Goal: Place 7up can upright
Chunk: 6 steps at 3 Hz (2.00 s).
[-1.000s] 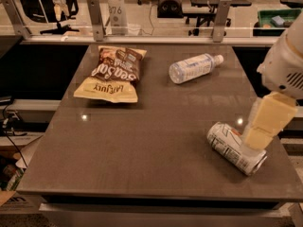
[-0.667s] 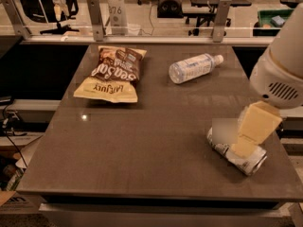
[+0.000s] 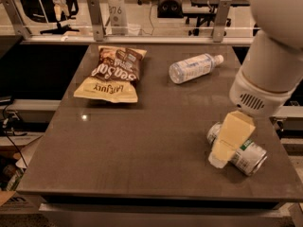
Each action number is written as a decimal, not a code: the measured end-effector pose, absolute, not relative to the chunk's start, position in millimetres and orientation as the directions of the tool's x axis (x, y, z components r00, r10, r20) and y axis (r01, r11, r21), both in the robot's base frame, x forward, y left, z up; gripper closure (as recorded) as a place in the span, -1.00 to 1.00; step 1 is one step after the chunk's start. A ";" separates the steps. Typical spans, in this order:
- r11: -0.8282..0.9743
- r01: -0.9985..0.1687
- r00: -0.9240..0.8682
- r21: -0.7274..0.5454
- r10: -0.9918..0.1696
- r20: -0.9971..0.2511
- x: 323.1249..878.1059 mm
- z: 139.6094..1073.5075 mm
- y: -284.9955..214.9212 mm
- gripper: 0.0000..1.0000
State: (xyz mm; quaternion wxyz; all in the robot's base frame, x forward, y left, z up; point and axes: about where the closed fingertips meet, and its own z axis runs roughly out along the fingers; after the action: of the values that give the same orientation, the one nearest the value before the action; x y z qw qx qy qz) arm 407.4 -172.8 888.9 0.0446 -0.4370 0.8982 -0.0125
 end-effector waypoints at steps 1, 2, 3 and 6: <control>0.667 -0.743 -0.666 -0.048 -0.745 -0.035 416.4 871.7 -175.2 -1.00; 0.706 -0.708 -0.706 -0.026 -0.708 -0.024 424.3 856.2 -176.3 -1.00; 0.735 -0.678 -0.734 -0.008 -0.678 -0.019 426.3 842.2 -175.0 -1.00; 0.771 -0.636 -0.771 -0.007 -0.636 -0.001 429.1 830.0 -182.2 -0.20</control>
Offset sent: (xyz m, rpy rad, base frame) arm 0.0227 -0.0066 -0.0491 -0.0021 0.0975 -0.1843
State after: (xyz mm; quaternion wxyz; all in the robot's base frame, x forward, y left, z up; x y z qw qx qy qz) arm 429.1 -182.2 830.0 0.0017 -0.3382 0.9411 -0.0029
